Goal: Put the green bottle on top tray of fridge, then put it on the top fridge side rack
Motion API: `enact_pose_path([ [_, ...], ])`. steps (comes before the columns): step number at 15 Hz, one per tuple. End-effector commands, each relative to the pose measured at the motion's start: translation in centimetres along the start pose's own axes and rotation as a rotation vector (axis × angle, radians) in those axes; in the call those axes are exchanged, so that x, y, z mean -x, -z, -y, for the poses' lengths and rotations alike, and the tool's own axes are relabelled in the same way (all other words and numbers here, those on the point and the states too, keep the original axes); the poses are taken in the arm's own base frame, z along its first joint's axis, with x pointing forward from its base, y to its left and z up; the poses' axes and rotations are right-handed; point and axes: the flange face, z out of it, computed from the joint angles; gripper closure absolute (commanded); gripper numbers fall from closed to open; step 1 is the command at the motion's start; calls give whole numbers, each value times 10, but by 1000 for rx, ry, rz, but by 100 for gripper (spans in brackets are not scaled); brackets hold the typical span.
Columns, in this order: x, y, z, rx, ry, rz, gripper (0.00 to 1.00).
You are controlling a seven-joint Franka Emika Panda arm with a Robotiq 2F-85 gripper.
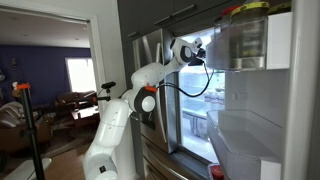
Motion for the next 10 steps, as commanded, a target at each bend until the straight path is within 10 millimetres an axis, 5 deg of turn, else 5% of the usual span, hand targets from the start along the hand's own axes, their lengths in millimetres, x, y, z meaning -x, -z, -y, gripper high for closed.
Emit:
enact_pose_path([
  [1, 1, 1, 8, -30, -20, 91, 63],
  [10, -6, 9, 2, -78, -110, 167, 63],
])
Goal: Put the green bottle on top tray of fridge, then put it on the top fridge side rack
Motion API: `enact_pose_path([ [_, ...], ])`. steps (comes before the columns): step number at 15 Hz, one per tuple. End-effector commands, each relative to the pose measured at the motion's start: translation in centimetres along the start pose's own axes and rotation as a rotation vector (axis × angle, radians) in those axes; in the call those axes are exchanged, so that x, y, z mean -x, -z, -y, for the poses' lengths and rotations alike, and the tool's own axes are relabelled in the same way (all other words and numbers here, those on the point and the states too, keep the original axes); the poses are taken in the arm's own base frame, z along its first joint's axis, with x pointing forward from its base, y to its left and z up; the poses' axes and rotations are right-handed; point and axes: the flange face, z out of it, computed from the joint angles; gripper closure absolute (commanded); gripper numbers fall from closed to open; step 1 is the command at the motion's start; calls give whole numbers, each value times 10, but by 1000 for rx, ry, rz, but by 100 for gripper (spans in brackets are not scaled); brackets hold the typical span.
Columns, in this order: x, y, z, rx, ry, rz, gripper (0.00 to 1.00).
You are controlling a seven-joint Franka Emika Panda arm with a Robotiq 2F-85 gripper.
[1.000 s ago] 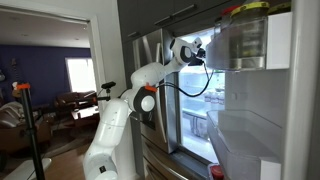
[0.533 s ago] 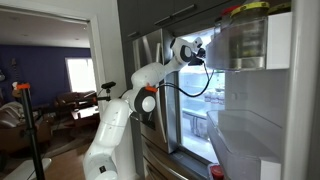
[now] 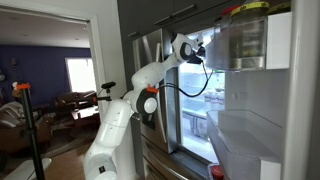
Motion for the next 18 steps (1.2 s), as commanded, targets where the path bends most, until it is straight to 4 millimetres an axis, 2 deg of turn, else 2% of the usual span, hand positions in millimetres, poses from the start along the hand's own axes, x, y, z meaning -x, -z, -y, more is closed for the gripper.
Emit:
enact_pose_path([
  [1, 6, 0, 13, -14, 17, 66, 63],
  [7, -2, 21, 12, 13, 74, 50, 63],
  [10, -8, 29, 18, -55, 74, -3, 63],
  [16, 9, 13, 23, -47, 308, -62, 63],
  [18, 13, 15, 27, -52, 399, -96, 63],
])
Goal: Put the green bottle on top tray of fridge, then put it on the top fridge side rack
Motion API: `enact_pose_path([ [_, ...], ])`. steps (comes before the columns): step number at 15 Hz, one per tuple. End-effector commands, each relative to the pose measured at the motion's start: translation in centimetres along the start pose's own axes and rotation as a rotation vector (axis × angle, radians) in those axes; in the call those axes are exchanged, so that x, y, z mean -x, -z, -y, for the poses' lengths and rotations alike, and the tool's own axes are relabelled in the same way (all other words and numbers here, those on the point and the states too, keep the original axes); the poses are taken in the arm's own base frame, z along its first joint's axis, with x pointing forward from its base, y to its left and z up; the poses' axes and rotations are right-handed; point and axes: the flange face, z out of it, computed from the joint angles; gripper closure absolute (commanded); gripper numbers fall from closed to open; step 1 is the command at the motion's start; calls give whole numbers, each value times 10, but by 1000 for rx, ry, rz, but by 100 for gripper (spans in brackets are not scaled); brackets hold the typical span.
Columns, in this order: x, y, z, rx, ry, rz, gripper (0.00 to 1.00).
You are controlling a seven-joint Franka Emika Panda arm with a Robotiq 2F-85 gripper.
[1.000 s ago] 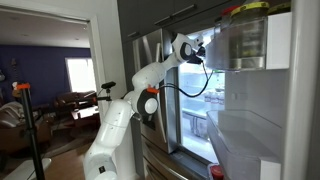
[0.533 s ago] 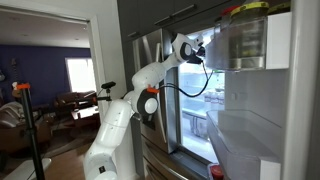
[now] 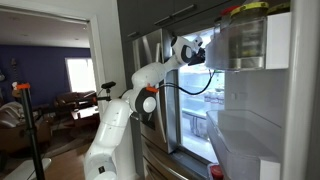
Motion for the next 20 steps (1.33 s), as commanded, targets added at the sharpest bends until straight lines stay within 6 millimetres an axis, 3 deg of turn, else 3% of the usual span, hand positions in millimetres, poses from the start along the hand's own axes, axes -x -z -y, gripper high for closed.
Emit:
enact_pose_path([
  [1, 0, 22, 21, -16, 189, -47, 63],
  [10, 8, 60, 30, -98, 541, -164, 63],
  [20, 20, 97, 8, -212, 448, -12, 63],
])
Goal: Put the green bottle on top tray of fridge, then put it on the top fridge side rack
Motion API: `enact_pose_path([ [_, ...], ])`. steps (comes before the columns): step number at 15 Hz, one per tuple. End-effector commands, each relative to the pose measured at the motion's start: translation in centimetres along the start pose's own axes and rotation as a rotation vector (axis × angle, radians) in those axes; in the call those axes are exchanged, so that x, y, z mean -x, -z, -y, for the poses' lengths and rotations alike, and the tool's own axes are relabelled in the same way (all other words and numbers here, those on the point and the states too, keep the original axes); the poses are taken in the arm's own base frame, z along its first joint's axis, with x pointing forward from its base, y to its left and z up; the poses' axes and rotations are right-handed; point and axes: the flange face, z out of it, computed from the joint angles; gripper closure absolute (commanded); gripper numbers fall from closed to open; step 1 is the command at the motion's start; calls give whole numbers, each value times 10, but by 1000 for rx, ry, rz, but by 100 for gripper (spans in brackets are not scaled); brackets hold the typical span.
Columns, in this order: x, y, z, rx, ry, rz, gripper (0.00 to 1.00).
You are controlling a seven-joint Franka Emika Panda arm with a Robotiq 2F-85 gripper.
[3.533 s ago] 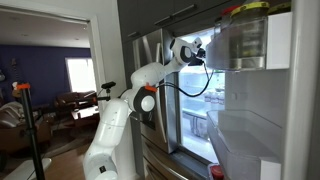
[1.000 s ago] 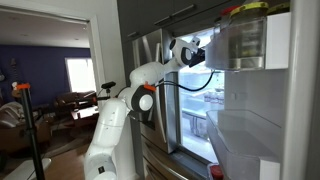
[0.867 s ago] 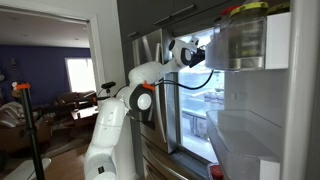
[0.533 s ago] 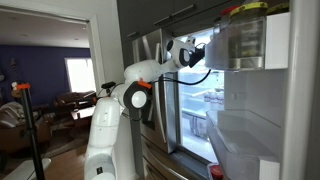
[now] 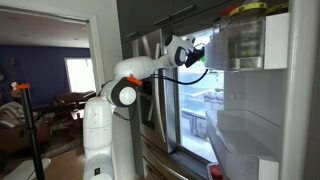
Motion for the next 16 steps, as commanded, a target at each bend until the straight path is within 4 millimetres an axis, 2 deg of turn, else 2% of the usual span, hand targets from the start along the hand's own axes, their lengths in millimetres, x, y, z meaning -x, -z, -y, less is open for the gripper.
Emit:
enact_pose_path([
  [1, -14, 43, 17, -77, -42, 20, 63],
  [3, -15, 58, 16, -90, -81, 30, 63],
  [6, -20, 97, 12, -86, -147, 74, 63],
  [10, -14, 133, 12, -48, -236, 154, 63],
  [13, 16, 137, 7, 30, -268, 288, 63],
  [16, 54, 136, -8, 125, -294, 416, 63],
])
